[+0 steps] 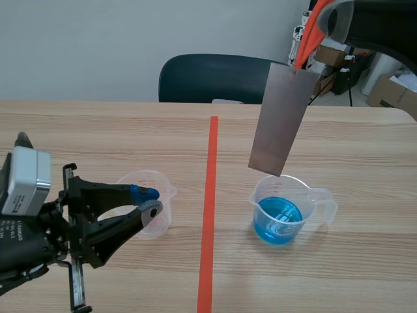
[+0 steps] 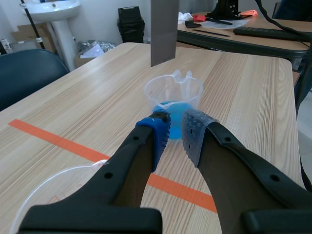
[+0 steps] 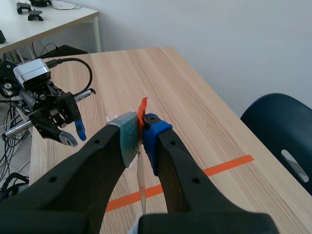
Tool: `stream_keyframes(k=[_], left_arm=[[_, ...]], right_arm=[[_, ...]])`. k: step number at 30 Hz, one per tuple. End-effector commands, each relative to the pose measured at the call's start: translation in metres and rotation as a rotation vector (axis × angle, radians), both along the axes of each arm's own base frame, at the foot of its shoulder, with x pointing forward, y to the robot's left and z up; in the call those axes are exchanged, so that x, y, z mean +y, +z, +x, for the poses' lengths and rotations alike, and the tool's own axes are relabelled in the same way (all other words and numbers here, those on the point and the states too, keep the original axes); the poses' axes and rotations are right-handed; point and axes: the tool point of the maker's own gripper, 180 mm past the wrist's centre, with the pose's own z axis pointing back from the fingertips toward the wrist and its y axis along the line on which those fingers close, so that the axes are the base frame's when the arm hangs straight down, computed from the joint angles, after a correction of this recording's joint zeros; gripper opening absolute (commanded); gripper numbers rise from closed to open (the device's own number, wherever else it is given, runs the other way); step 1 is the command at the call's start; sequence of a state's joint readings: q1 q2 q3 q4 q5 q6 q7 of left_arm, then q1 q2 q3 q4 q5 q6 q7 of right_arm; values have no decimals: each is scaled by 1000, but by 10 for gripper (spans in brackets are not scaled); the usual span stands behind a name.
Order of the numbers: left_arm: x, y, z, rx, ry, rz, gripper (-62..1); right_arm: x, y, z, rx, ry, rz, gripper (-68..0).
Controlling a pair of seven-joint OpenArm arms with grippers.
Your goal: Do the redox reaction experiment. move the plate over the left beaker
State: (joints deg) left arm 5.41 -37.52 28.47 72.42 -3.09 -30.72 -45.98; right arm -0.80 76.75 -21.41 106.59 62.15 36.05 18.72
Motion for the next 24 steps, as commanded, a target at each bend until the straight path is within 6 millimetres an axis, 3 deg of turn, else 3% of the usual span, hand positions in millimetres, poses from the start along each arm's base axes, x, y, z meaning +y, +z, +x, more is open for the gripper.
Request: stream_keyframes(k=[1,11,17,24], left_arm=[[6,9,1,-15,19,-36,-499],[32,-6,-12,25,88,16,-353],[42,-18,-24,59,117,52,-233],[53,-28,-34,77,171,80,-230]], right_arm=[[3,16,0,-39,12,34,-673],[14,19,4,-71,10,40,-673],[22,13,6,-47,4,61,-673],[30,7,6,8,-1,99,-673]])
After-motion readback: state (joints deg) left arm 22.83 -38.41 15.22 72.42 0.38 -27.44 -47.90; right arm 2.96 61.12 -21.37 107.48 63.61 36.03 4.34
